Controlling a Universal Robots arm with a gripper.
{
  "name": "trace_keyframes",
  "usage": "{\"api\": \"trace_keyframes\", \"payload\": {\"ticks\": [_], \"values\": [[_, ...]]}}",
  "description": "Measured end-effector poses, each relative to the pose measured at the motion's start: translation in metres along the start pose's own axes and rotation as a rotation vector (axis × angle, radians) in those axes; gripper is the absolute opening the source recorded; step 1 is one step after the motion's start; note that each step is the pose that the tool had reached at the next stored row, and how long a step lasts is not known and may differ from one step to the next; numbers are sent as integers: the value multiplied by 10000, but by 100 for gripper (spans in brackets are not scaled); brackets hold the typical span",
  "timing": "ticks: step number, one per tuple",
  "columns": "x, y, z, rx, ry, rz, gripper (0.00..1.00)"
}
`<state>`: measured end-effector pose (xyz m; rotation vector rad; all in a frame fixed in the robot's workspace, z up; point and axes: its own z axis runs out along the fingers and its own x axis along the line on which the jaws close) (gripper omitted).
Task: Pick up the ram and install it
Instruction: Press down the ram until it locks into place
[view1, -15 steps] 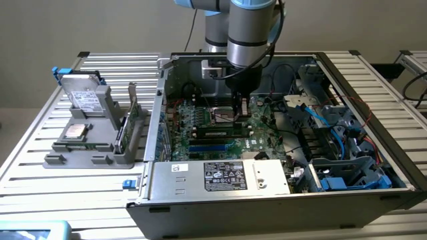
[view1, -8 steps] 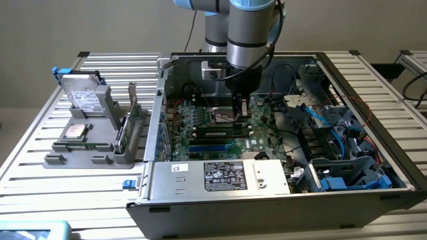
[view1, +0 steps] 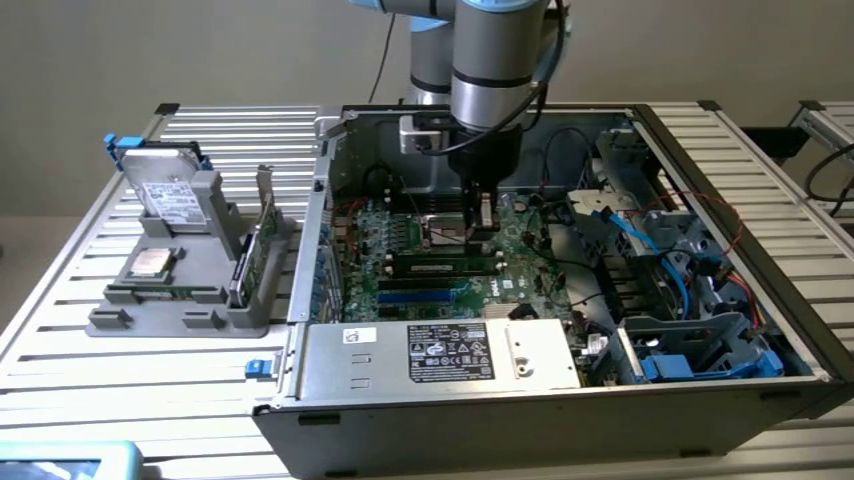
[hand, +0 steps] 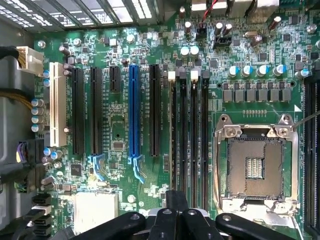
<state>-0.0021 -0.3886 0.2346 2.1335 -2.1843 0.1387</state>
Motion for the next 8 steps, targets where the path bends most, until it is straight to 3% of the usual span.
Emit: {"api": "trace_keyframes", "payload": {"ticks": [8], "values": [[7, 244, -9, -1, -1, 0, 11]]}}
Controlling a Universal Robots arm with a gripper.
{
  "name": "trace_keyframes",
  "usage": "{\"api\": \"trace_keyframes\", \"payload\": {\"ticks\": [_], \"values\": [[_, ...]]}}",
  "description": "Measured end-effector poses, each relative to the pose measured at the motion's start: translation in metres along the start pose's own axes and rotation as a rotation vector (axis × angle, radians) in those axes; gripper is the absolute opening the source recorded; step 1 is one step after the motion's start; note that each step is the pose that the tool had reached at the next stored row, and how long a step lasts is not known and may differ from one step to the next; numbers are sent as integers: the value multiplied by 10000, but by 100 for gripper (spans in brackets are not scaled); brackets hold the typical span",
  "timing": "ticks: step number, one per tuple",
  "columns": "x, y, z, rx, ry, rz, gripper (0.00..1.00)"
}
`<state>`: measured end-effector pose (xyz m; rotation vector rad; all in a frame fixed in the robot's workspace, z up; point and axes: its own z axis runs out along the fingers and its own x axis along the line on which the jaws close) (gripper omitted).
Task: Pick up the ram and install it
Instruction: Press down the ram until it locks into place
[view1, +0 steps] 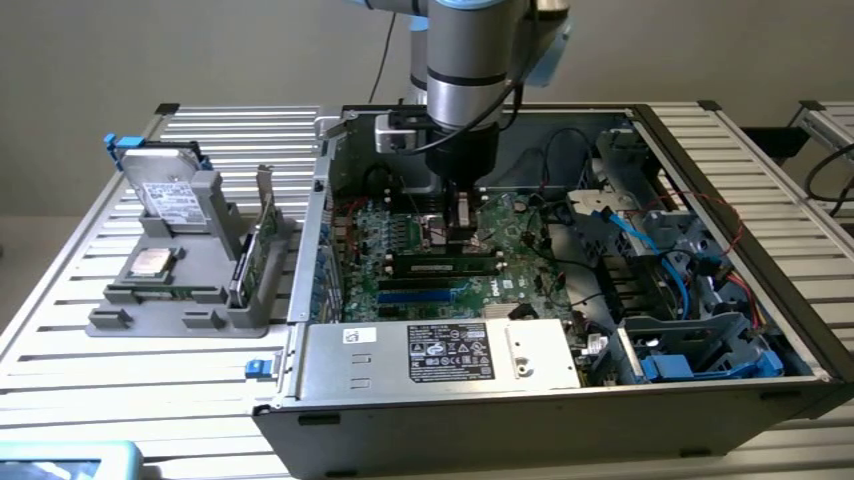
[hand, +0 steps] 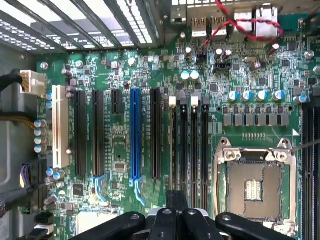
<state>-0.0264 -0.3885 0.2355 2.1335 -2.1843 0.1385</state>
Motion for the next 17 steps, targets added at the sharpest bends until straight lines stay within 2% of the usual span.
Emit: {"api": "trace_keyframes", "payload": {"ticks": [8, 13, 17], "values": [[8, 178, 0, -1, -1, 8, 11], [8, 230, 19, -1, -2, 14, 11], [3, 233, 59, 0, -1, 20, 11]]}}
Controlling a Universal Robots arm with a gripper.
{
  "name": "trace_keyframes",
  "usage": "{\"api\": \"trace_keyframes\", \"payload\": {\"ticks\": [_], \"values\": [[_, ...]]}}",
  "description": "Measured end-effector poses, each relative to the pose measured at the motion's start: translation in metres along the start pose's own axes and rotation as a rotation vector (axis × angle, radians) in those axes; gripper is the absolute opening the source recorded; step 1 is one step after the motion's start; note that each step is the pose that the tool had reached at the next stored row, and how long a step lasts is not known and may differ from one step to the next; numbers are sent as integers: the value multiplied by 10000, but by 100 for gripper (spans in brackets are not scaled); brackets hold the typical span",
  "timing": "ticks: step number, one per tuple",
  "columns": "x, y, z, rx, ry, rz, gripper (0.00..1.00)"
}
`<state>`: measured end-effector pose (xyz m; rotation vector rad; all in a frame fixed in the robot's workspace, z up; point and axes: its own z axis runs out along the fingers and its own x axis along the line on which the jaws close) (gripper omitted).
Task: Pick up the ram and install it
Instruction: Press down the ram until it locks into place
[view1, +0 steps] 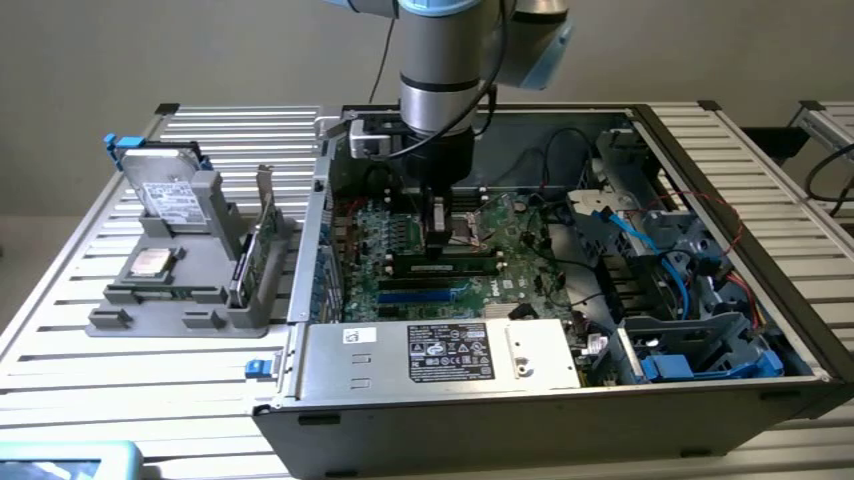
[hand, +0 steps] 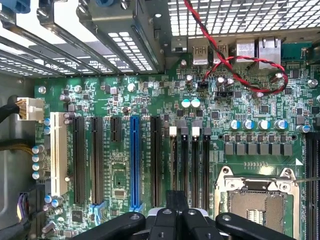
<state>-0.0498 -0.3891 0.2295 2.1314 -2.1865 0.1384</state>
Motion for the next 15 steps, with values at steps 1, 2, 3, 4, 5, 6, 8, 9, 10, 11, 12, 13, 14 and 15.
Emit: {"api": "trace_keyframes", "payload": {"ticks": [1, 2, 3, 4, 5, 6, 8, 9, 10, 11, 12, 13, 14, 15], "values": [[-2, 0, 12, 0, -1, 3, 11], [-3, 0, 21, -1, -1, 5, 11], [-4, 1, 26, -3, 3, 6, 11], [-4, 1, 31, -4, 5, 7, 11], [-4, 2, 35, -5, 4, 9, 11], [-4, 3, 38, -4, 4, 11, 11], [-5, 4, 41, -3, 2, 13, 11], [-6, 5, 42, -2, 1, 16, 11], [-6, 7, 43, -2, 0, 20, 11], [-6, 7, 44, -3, 1, 22, 11], [-6, 8, 46, -4, 0, 26, 11], [-6, 8, 46, -3, -1, 29, 11], [-6, 8, 46, -4, 1, 34, 11], [-6, 8, 47, -4, 2, 39, 11]]}}
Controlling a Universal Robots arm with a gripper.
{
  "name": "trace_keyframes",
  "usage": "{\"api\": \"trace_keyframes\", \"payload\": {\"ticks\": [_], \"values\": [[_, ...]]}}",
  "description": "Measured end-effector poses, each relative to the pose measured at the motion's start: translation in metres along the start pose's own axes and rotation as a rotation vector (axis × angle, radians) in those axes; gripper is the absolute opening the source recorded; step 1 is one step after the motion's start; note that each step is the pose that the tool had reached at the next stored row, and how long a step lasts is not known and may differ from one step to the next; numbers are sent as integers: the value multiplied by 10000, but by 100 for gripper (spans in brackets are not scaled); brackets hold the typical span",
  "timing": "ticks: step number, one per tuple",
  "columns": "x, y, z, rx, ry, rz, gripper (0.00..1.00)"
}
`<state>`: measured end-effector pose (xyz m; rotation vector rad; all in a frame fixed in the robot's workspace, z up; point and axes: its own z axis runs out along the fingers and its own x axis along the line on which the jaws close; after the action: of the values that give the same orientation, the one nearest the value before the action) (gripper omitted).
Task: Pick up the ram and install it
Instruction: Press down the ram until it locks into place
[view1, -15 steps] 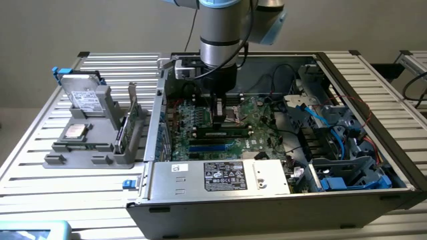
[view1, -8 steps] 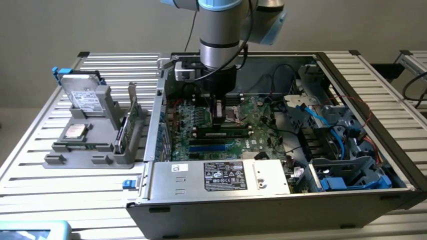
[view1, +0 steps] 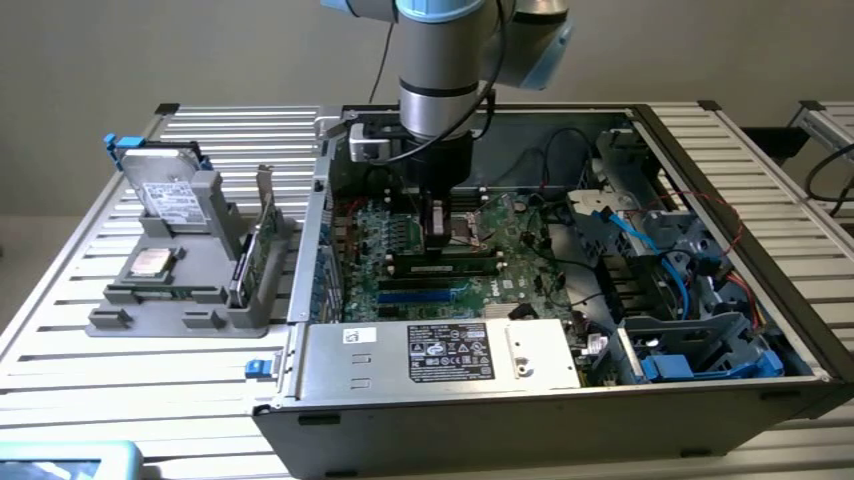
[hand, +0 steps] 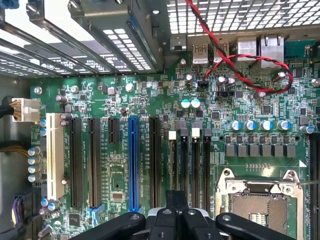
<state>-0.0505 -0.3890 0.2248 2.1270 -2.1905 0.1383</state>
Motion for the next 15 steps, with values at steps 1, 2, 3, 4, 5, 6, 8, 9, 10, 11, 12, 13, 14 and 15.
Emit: {"api": "trace_keyframes", "payload": {"ticks": [1, 2, 3, 4, 5, 6, 8, 9, 10, 11, 12, 13, 14, 15], "values": [[0, 0, 1, 3, 0, 4, 11], [0, 0, 2, 4, 0, 10, 11], [0, 1, 6, 12, -1, 16, 11], [0, 2, 7, 26, -1, 21, 11], [0, 1, 8, 39, 0, 23, 11], [0, 1, 8, 44, -1, 25, 11], [0, -2, -2, 59, -16, 33, 11], [4, -6, -37, 54, -16, 42, 11], [10, -10, -80, 46, -8, 53, 11], [16, -15, -117, 42, -1, 62, 11], [18, -22, -144, 43, -5, 71, 11], [21, -29, -164, 41, -2, 78, 11], [22, -37, -178, 41, -4, 87, 11], [24, -47, -190, 39, -3, 92, 11]]}}
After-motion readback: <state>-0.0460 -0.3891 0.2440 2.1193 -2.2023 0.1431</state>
